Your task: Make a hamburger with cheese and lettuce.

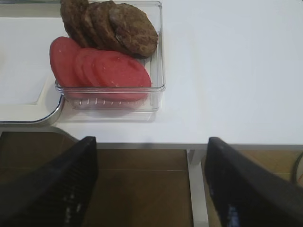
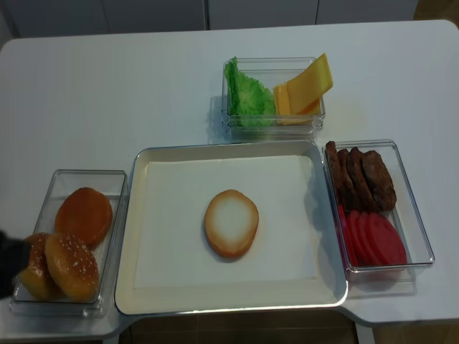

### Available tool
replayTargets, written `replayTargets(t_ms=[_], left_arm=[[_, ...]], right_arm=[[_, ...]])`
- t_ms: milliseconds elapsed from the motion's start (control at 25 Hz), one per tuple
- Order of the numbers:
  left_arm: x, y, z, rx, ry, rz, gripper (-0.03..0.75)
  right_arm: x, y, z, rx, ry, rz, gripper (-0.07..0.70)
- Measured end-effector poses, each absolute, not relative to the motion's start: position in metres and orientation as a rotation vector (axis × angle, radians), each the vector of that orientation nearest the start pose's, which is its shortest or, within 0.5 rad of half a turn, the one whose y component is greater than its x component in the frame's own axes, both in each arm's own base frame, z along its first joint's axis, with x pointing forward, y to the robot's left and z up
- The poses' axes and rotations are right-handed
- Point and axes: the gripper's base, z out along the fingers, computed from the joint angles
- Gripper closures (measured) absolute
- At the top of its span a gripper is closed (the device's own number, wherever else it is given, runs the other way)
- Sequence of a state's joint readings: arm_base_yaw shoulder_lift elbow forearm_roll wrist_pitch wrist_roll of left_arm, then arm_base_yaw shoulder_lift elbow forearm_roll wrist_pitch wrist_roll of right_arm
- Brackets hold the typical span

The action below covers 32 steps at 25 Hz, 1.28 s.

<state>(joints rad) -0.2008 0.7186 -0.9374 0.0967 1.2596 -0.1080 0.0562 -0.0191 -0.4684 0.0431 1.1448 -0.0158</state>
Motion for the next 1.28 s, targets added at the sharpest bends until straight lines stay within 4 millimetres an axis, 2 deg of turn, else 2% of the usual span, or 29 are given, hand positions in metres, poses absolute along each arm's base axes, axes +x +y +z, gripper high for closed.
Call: replayTargets(t_ms=[160,720,1280], left_arm=[[0.068,-0.005,0.357,0.049,2.439,-0.025,0.279],[0.013,0.011,0.362,0.009,2.215,-0.010,0.280],[-0.027,0.017,0.306,0.005,2.127,-0.067,0.289]], right_arm=[[-0.008,0.003,0.262,-0.081,2.140,0.076,0.082],[-0.008,0.003,0.262,-0.082,2.139,0.076,0.082],[-0.008,0.003,0.262,-0.082,2.139,0.076,0.082]])
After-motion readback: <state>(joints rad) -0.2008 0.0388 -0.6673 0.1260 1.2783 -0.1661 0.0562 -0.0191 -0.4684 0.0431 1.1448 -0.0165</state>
